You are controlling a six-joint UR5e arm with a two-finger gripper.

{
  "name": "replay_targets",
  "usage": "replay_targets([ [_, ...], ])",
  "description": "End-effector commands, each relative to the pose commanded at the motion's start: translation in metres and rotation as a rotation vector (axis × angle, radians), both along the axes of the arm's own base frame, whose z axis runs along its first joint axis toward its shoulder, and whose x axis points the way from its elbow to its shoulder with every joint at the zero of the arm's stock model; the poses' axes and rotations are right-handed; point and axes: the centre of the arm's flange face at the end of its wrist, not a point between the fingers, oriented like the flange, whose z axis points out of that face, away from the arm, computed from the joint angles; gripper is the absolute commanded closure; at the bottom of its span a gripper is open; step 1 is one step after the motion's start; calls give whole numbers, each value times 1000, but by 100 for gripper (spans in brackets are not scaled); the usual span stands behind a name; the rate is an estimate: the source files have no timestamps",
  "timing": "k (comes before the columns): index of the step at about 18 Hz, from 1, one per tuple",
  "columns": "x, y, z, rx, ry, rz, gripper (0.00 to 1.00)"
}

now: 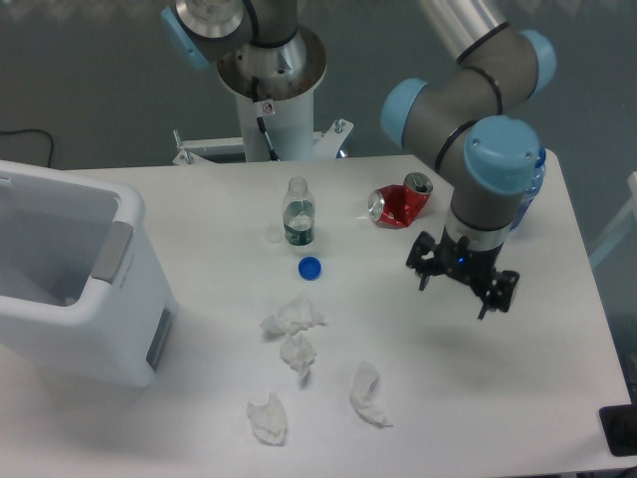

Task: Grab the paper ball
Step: 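Move the gripper from beside the red can toward the nearest paper ball, then lower the open gripper down over the crumpled white paper ball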

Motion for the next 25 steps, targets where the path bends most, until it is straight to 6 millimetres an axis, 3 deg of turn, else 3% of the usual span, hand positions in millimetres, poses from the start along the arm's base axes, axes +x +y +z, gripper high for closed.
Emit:
replay_targets([
  [4, 17, 23, -22, -14, -26, -42, 0],
  [8, 11, 37, -45, -7, -10, -58, 0],
  [11, 6, 60, -64, 22, 58, -123, 0],
  [16, 1, 76, -75, 18, 92, -253, 0],
  [21, 6, 74, -75, 11, 115, -370, 0],
  [25, 24, 80, -77, 6, 106, -403, 0],
])
